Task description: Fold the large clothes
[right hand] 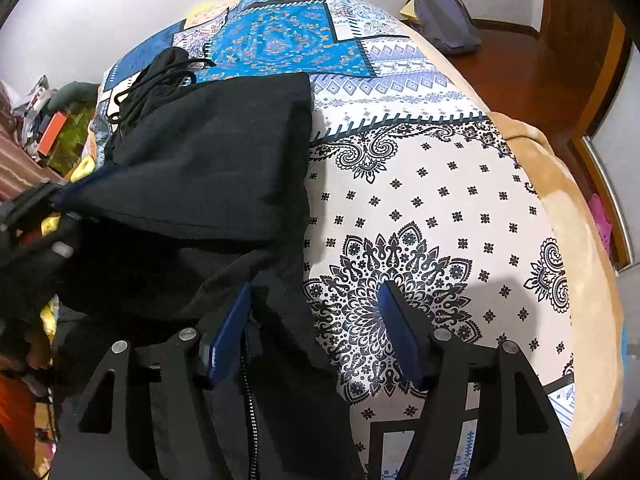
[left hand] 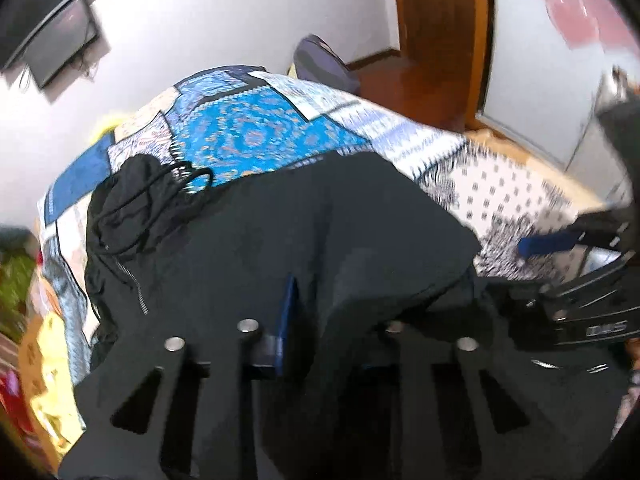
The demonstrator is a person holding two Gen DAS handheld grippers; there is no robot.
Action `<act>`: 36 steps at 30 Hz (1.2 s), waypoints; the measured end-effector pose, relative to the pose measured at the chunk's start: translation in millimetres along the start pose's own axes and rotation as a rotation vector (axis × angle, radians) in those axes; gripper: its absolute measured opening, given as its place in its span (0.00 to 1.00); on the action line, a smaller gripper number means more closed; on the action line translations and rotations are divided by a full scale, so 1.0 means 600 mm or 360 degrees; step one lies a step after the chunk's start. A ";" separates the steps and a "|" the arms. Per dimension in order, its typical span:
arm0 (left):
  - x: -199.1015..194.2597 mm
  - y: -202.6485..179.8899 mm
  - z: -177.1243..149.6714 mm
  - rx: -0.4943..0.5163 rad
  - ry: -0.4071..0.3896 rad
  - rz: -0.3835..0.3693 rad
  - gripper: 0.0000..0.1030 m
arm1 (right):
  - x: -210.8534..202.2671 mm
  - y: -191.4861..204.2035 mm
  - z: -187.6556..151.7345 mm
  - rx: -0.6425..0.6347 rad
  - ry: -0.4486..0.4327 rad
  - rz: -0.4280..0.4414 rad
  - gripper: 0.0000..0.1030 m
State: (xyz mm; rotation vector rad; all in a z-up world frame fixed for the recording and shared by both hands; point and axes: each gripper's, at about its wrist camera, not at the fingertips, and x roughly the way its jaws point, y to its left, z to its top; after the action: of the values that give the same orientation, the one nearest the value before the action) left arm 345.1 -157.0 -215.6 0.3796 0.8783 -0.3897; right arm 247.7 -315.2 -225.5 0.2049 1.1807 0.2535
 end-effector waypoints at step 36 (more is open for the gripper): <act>-0.102 0.129 -0.165 -0.0352 0.0051 0.0381 0.65 | -0.048 0.098 0.031 -0.0185 -0.0130 -0.0122 0.62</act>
State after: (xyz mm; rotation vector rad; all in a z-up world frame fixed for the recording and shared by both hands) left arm 281.0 -33.1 -211.9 0.2828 0.8855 -0.0647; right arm 249.6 -268.2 -175.8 0.0676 1.0872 0.2434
